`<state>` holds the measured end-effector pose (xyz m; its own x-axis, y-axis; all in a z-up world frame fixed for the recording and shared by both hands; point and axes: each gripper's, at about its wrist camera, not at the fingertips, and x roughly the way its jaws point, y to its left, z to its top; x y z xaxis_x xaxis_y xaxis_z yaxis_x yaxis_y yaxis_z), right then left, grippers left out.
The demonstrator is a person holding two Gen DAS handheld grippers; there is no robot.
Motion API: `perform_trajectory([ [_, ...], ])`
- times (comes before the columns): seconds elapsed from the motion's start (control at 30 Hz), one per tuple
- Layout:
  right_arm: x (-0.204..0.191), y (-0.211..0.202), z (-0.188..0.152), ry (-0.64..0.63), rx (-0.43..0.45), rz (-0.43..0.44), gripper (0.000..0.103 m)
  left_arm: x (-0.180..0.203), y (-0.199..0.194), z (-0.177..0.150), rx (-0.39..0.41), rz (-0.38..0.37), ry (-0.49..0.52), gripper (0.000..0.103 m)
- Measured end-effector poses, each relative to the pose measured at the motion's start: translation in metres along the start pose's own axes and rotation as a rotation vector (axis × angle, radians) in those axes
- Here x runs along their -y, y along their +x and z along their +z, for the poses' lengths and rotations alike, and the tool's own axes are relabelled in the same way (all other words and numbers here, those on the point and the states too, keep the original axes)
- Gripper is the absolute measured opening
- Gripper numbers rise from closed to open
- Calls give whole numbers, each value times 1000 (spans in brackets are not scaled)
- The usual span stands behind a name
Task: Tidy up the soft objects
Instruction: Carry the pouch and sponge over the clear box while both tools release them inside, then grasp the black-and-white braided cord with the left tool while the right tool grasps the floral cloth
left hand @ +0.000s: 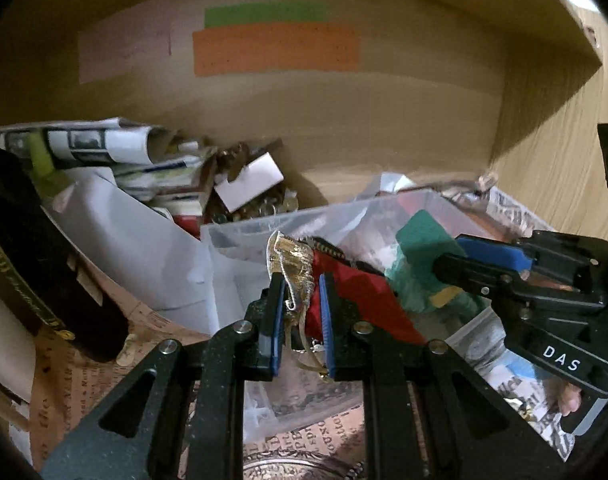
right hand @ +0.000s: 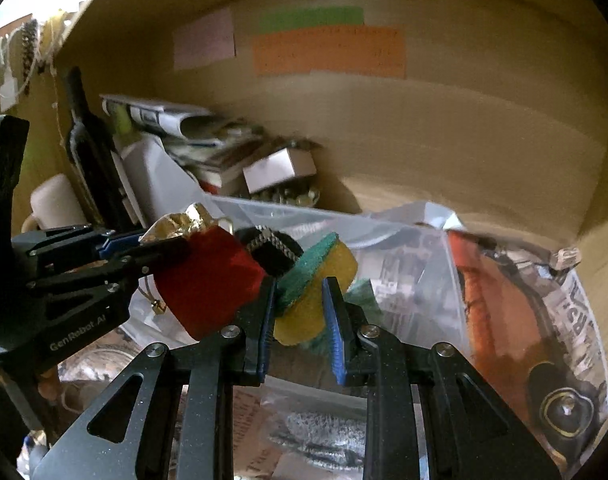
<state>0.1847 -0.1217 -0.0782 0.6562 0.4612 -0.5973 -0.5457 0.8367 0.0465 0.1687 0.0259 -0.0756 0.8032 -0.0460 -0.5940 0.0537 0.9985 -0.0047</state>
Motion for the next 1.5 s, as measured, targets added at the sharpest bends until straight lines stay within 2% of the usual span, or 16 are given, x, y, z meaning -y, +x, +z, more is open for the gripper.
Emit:
perform_trajectory([
  [0.27, 4, 18, -4, -1, -84, -1, 23, 4, 14, -6, -45, 0, 31, 18],
  [0.4, 4, 19, -5, -8, -96, -9, 25, 3, 17, -8, -78, -3, 22, 30],
  [0.47, 4, 17, -6, -7, -101, -6, 27, 0, 16, -8, -82, -2, 15, 41],
  [0.53, 5, 16, -5, -5, -100, -5, 34, -1, 11, -8, -73, -2, 9, 48],
  [0.63, 5, 9, -4, -3, -79, -8, 44, -2, 0, -7, -50, -4, 4, 54],
  [0.8, 3, -15, -1, -3, -10, -19, 55, -1, -25, -5, -3, -18, 7, 66],
  [0.93, -1, -40, -2, -6, 43, -27, 60, 4, -46, -8, 24, -31, 24, 74],
  [1.03, -3, -58, -6, -9, 78, -33, 68, 9, -56, -14, 27, -45, 36, 79],
  [1.13, -6, -74, -13, -13, 105, -40, 70, 17, -65, -23, 20, -56, 54, 83],
  [1.3, -7, -87, -31, -5, 99, -40, 70, 25, -65, -42, -19, -87, 66, 89],
  [1.5, -6, -78, -60, 25, 18, -20, 70, 29, -46, -68, -127, -114, 64, 89],
])
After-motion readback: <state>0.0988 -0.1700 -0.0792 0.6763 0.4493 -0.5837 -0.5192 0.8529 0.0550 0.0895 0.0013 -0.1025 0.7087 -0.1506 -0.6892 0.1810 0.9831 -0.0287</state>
